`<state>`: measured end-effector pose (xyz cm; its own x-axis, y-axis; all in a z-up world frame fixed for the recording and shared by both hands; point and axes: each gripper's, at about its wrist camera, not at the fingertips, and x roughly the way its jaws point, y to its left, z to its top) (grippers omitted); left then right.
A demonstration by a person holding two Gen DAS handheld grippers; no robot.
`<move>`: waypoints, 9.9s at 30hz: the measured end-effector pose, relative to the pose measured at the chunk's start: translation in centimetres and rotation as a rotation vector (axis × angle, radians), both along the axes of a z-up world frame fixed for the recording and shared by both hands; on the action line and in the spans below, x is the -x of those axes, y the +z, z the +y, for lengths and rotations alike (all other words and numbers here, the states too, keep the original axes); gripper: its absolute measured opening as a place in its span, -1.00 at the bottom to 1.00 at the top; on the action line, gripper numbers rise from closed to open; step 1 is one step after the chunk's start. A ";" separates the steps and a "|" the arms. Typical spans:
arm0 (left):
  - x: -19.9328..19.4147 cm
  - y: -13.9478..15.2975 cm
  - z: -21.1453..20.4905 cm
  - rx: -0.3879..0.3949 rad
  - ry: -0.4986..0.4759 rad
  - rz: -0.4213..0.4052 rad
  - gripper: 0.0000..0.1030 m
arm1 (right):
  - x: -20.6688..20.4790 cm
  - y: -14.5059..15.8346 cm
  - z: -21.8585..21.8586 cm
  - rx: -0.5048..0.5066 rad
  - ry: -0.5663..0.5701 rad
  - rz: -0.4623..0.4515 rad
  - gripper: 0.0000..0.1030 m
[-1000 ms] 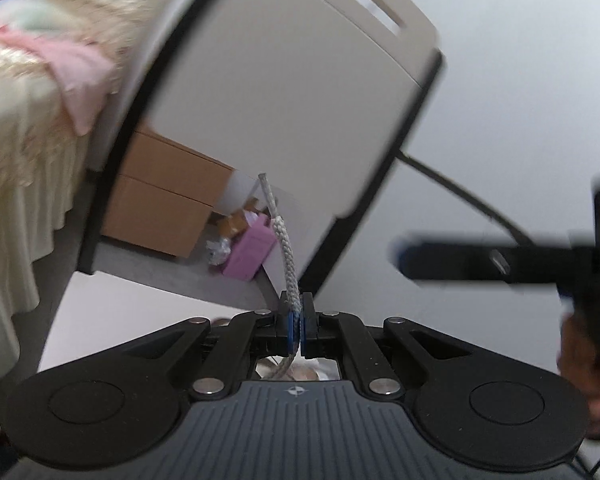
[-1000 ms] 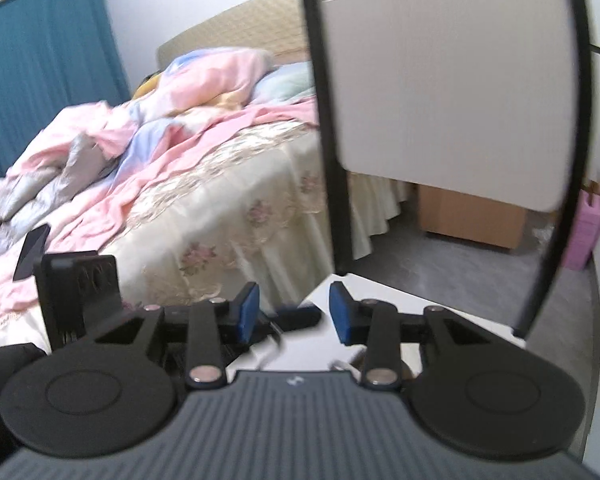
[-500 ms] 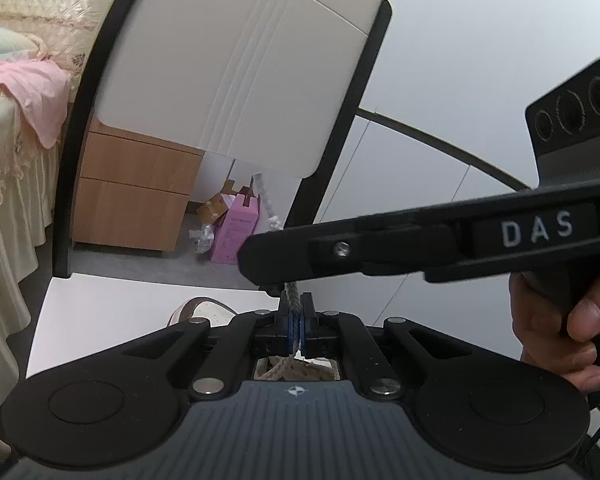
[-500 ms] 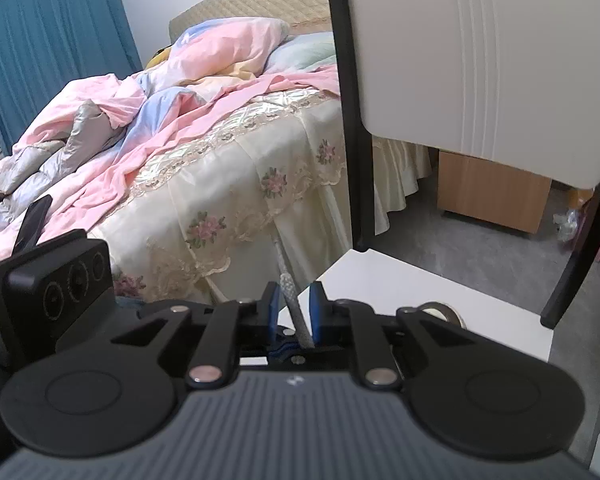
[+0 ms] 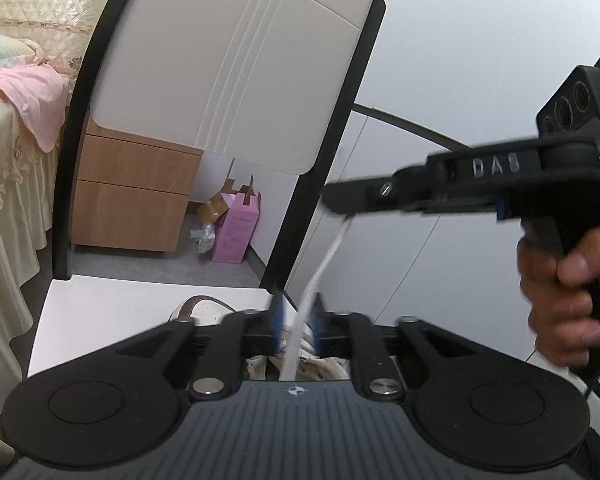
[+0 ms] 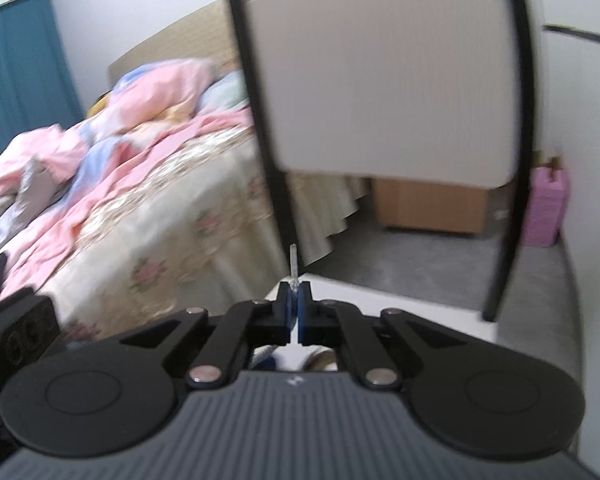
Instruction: Lace up shoes with both hands
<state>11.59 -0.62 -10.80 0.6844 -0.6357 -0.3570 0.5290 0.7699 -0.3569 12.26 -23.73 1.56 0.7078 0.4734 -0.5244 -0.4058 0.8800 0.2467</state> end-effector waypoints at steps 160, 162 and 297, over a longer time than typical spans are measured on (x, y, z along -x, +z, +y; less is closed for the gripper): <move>-6.0 -4.7 -2.8 -0.566 -0.050 0.072 -0.51 | -9.6 -11.1 8.1 0.308 0.434 0.269 -0.89; -5.9 -4.7 -2.9 -0.573 -0.049 0.067 -0.51 | -9.6 -10.7 7.6 0.307 0.434 0.261 -0.88; -1.5 -2.8 -2.6 -0.523 0.150 -0.038 0.00 | -4.9 9.0 3.9 -0.097 -0.062 -0.375 -0.94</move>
<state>13.04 -3.25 -13.60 0.7725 -0.2742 -0.5728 0.4044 0.9078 0.1109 17.17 -19.80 10.52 0.8705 0.4586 -0.1785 -0.4306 0.8854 0.1750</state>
